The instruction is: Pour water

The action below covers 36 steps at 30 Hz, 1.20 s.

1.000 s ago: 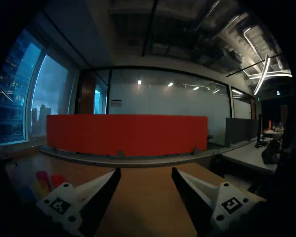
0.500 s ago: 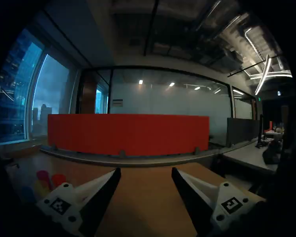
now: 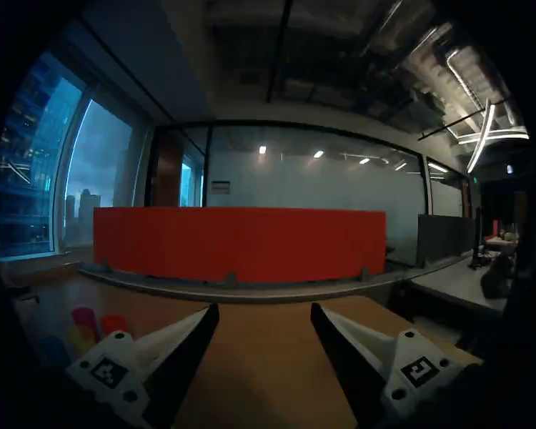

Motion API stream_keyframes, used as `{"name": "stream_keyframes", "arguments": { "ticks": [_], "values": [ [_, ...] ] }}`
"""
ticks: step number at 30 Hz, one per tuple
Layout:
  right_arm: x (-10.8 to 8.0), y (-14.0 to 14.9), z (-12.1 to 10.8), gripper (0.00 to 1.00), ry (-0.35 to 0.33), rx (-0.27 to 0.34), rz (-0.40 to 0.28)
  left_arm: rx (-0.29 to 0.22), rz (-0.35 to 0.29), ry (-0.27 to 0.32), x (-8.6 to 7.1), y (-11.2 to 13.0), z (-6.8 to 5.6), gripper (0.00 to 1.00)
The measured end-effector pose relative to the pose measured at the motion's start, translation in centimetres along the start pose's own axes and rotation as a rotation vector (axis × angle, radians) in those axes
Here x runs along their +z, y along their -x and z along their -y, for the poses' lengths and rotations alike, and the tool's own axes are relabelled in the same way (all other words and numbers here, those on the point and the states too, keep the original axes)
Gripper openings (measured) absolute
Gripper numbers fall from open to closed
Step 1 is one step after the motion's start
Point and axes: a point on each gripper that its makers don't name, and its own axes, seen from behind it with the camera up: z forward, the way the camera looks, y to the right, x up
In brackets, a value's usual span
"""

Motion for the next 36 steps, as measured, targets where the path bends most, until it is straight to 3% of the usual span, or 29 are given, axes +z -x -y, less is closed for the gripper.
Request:
{"name": "stream_keyframes", "arguments": {
  "ticks": [6, 18, 36],
  "values": [
    [-0.1, 0.2, 0.6, 0.99, -0.028, 0.010, -0.011, 0.000, 0.000, 0.000, 0.0, 0.0, 0.0, 0.98],
    [0.1, 4.2, 1.5, 0.99, -0.074, 0.004, -0.004, 0.000, 0.000, 0.000, 0.0, -0.1, 0.1, 0.99],
    [0.4, 8.7, 1.1, 0.99, -0.063, 0.016, -0.002, 0.000, 0.000, 0.000, 0.0, -0.1, 0.1, 0.99]
  ]
}}
